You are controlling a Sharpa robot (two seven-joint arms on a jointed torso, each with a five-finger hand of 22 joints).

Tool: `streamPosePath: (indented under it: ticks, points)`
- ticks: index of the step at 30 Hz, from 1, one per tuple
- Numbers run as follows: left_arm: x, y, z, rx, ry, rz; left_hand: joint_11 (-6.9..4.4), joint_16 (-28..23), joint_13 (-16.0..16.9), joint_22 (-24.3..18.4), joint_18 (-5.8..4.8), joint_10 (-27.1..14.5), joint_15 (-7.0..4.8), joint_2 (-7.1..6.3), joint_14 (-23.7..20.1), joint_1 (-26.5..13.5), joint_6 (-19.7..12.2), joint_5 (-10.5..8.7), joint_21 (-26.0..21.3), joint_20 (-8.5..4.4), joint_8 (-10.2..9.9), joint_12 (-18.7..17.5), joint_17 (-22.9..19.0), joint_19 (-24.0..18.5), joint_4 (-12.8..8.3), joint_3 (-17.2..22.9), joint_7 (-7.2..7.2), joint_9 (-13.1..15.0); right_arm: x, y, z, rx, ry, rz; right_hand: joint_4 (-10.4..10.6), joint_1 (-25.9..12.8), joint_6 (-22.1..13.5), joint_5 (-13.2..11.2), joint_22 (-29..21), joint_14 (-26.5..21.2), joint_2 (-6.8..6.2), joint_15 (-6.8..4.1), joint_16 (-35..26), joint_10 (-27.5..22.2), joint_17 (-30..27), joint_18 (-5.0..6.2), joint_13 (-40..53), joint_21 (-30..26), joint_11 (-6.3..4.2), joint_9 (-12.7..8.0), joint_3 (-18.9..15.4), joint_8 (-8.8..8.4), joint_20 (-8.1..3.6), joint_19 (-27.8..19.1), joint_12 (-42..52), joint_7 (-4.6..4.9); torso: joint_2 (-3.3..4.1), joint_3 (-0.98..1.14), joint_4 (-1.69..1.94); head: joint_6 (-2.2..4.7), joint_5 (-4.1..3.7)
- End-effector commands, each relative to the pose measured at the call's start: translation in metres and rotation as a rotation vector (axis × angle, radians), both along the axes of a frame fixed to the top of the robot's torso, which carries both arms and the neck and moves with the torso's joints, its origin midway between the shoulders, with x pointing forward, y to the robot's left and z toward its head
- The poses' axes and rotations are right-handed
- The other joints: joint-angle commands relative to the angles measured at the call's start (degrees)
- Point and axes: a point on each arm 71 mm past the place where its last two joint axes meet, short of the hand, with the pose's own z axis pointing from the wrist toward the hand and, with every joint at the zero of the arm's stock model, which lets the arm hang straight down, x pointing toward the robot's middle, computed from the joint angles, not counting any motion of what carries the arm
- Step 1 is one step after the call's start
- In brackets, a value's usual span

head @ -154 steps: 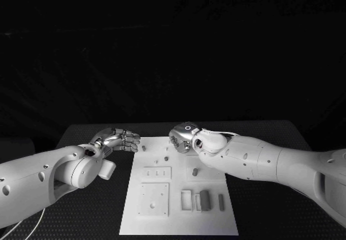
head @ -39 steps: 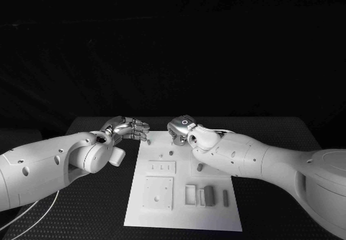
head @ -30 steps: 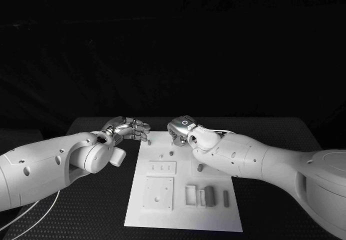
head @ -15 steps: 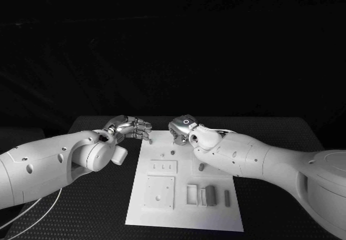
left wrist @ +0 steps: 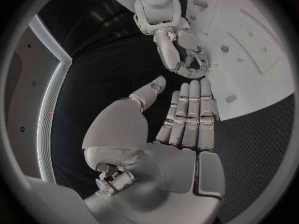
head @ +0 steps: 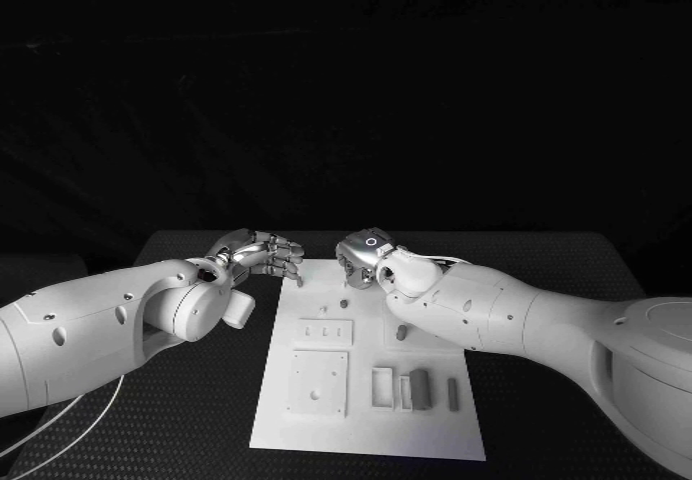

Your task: Assemble the parts on the task board

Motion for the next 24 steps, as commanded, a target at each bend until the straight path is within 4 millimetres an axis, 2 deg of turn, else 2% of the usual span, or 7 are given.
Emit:
streamPosePath:
  ticks: [1,8,14,24]
  points:
    - [-0.0003,-0.0029,0.0018,-0.005,-0.007,-0.019,0.24,-0.39,0.10,0.10,1.03,0.23,0.22,-0.01,0.16,-0.71,0.10,-0.10,-0.38,0.08,-0.20,-0.19,0.08,-0.46,0.17,-0.12,0.07,-0.07,-0.0001,0.0015,-0.0027,-0.001,0.037,0.006,-0.06,-0.19,-0.74,0.15,0.95,-0.30,-0.93,0.60,-0.29,1.53,-0.27,3.50,0.96,-0.39,-0.09,-0.12,0.35,-0.47,-0.01,-0.53,-0.53,0.25,0.01,0.01,0.04,-0.13,0.02]
    - [-0.0004,-0.0030,0.0017,-0.005,-0.005,-0.021,0.25,-0.43,0.12,0.11,1.02,0.22,0.22,-0.03,0.15,-0.71,0.07,-0.10,-0.40,0.09,-0.20,-0.23,0.12,-0.48,0.16,-0.12,0.08,-0.09,-0.0007,0.0019,-0.0006,0.028,0.021,0.010,0.05,-0.53,-3.08,0.15,1.00,-0.54,-1.70,1.75,-0.07,-1.17,-0.73,3.50,0.09,-0.69,1.07,-0.80,0.40,-1.99,-0.02,-0.82,-2.15,1.26,0.00,0.00,0.02,-0.17,0.15]
    - [-0.0003,-0.0029,0.0018,-0.005,-0.005,-0.021,0.26,-0.47,0.13,0.13,1.02,0.21,0.23,-0.02,0.15,-0.71,0.06,-0.10,-0.41,0.09,-0.21,-0.26,0.15,-0.49,0.16,-0.12,0.09,-0.11,0.0003,-0.0008,-0.0011,0.027,0.027,0.003,0.14,-0.73,-3.54,0.12,0.99,-0.79,-2.14,1.99,0.01,-1.84,-0.90,3.50,-0.22,-0.86,1.33,-0.95,0.36,-2.28,-0.01,-0.98,-2.14,1.48,0.00,-0.03,0.00,-0.16,0.11]
    - [0.0002,-0.0023,0.0017,-0.004,-0.005,-0.019,0.27,-0.54,0.16,0.16,1.03,0.21,0.24,-0.02,0.14,-0.71,0.03,-0.10,-0.44,0.10,-0.21,-0.31,0.22,-0.50,0.17,-0.12,0.10,-0.15,0.0003,-0.0019,-0.0008,0.032,0.023,0.000,0.16,-0.72,-3.61,0.13,1.00,-0.83,-2.12,2.04,0.06,-1.93,-0.94,3.50,-0.29,-0.89,1.38,-0.97,0.39,-2.31,-0.03,-0.99,-2.10,1.52,0.01,-0.02,-0.01,-0.19,0.13]
